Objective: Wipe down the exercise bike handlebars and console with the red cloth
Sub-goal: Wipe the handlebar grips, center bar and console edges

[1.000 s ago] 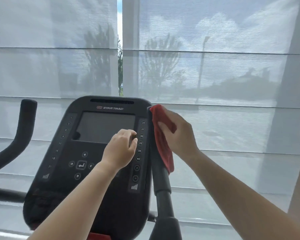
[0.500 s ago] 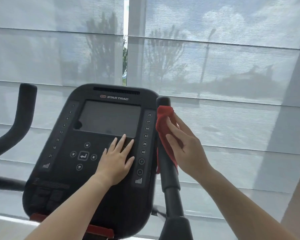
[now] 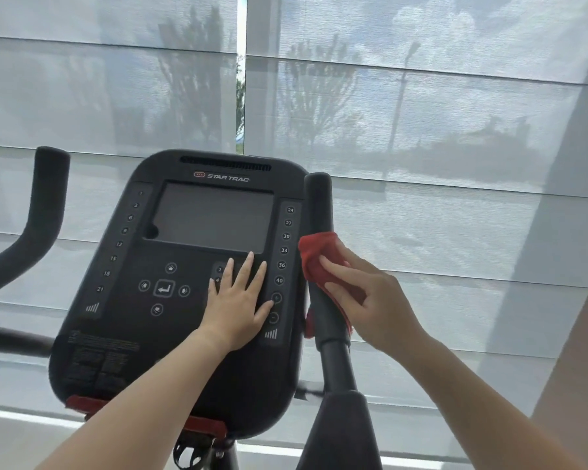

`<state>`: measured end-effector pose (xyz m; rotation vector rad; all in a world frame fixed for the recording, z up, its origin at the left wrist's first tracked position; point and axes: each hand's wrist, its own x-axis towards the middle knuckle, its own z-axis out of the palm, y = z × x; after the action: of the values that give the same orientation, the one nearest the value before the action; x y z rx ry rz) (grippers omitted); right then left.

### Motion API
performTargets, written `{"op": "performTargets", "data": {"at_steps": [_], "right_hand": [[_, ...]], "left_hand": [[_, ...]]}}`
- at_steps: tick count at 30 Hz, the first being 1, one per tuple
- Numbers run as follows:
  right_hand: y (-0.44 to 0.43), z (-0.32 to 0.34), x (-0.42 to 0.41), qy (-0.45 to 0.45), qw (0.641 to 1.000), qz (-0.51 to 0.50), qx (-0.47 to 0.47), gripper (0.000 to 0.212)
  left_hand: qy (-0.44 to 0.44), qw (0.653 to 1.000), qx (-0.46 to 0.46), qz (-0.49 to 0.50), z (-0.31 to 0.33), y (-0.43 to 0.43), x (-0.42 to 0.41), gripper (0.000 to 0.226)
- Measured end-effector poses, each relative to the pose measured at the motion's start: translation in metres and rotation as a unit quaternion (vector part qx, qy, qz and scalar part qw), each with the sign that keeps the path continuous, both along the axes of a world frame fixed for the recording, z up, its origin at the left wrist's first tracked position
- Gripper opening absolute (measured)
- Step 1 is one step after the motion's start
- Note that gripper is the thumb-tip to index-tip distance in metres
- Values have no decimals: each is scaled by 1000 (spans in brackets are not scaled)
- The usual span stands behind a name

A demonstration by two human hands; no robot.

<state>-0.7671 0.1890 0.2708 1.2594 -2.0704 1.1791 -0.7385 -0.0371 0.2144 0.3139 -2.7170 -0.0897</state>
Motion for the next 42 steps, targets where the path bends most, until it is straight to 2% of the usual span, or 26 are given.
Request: {"op": "performTargets", "data": {"at_steps": [4,8,13,15,17,21,22,27,36,39,42], "right_hand": [[13,2,5,-40,999,-2,-18,36],[12,37,1,-61,996,-25,-66,31],[-7,102,-8,-4,984,-33,-177,27],[-20,127,-12,38,980,-28,-191,27],[-35,141,-20,76,982,-31,-167,28],[-53,125,-35,74,996,-49,9,27],[-54,116,-36,76,996,-46,25,27],[-60,97,-40,163,985,-63,-9,36],[-63,84,-39,213,970,-67,-96,21],[-52,82,-35,209,971,-40,-108,20],[-38,83,-27,164,976,-15,-143,19]], "left_hand": [[-1,1000,-3,3,-3,2,-1,70],[-1,1000,-4,-2,-2,1,0,70],[-1,1000,0,-7,-3,0,1,69],[-2,1000,1,-9,-2,0,2,69],[-2,1000,3,-11,-2,-1,2,69],[-3,1000,-5,-11,-2,-3,2,68],[-2,1000,-7,-11,-2,-3,2,68],[3,1000,-15,-10,-3,-4,-1,68],[-1,1000,-6,-15,-3,-5,0,67],[2,1000,-5,-18,-3,-7,0,67],[6,1000,-6,-18,-4,-7,0,67]]}}
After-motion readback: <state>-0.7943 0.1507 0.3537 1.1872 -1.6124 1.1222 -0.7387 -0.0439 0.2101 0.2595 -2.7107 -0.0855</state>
